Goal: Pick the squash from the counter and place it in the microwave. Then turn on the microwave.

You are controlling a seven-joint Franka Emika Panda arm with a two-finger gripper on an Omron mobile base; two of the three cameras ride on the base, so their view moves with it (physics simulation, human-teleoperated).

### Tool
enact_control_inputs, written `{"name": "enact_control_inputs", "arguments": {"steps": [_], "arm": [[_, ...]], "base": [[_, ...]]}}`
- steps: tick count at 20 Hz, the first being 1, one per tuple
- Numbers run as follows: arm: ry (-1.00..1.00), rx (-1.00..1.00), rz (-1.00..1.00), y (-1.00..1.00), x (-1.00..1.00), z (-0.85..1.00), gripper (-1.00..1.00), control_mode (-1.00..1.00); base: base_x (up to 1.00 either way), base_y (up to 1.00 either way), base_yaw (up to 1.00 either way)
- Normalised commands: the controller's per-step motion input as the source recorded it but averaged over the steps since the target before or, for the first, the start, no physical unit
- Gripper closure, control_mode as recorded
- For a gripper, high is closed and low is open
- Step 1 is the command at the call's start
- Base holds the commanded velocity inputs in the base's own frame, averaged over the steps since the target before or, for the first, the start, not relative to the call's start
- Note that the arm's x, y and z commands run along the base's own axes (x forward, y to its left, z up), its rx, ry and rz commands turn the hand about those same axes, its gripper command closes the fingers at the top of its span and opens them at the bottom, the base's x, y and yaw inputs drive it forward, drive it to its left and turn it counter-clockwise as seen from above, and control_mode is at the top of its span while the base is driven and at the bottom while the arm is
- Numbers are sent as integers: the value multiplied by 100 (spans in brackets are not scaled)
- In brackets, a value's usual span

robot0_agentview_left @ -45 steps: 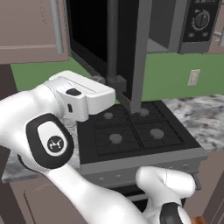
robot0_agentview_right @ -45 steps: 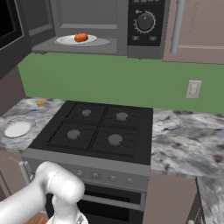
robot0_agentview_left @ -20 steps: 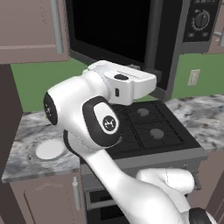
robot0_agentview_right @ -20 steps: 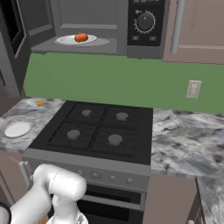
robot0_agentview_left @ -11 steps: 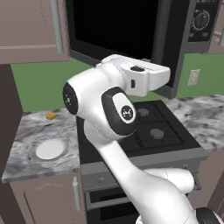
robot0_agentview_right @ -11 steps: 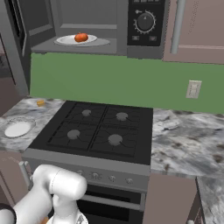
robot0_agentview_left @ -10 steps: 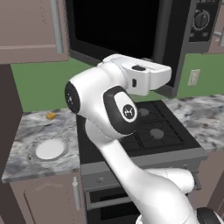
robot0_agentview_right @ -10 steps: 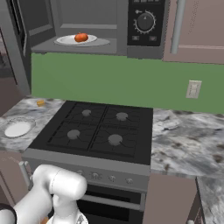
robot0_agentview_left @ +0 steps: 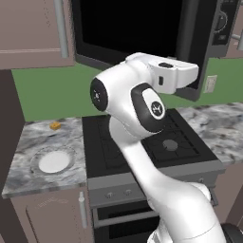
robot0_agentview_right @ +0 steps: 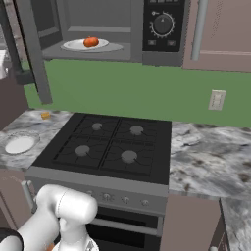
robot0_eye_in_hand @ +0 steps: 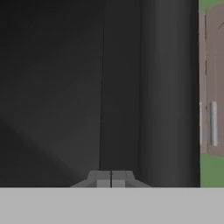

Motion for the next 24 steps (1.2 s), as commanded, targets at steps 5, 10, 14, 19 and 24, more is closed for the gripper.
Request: {"name": "enact_control_inputs", "arguments": {"steps": [5, 10, 14, 19, 24], "arm": [[0, 0, 0, -40, 33, 7, 100, -100], [0, 0, 2, -38, 37, 4, 100, -100], [0, 0, 3, -40, 42, 4, 100, -100], [1, 0, 3, -39, 45, 4, 100, -100], [2, 0, 6, -34, 52, 3, 100, -100]], "base": [[0, 0, 0], [0, 0, 0], [0, 0, 0], [0, 0, 0], [0, 0, 0]]}}
